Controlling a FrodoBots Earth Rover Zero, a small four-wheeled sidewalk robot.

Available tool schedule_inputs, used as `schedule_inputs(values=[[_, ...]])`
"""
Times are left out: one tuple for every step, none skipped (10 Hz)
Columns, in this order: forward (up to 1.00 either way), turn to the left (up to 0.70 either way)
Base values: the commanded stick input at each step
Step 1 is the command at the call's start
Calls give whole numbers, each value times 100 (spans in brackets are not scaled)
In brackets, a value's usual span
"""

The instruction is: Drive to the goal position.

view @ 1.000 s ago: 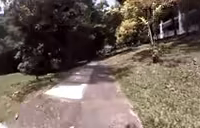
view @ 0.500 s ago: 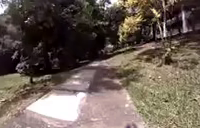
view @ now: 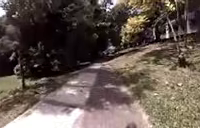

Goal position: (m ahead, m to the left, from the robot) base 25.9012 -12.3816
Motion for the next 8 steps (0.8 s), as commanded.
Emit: schedule_inputs(values=[[100, -39], [100, -40], [100, 0], [100, 0], [100, 0], [100, 0], [100, 0], [100, 0]])
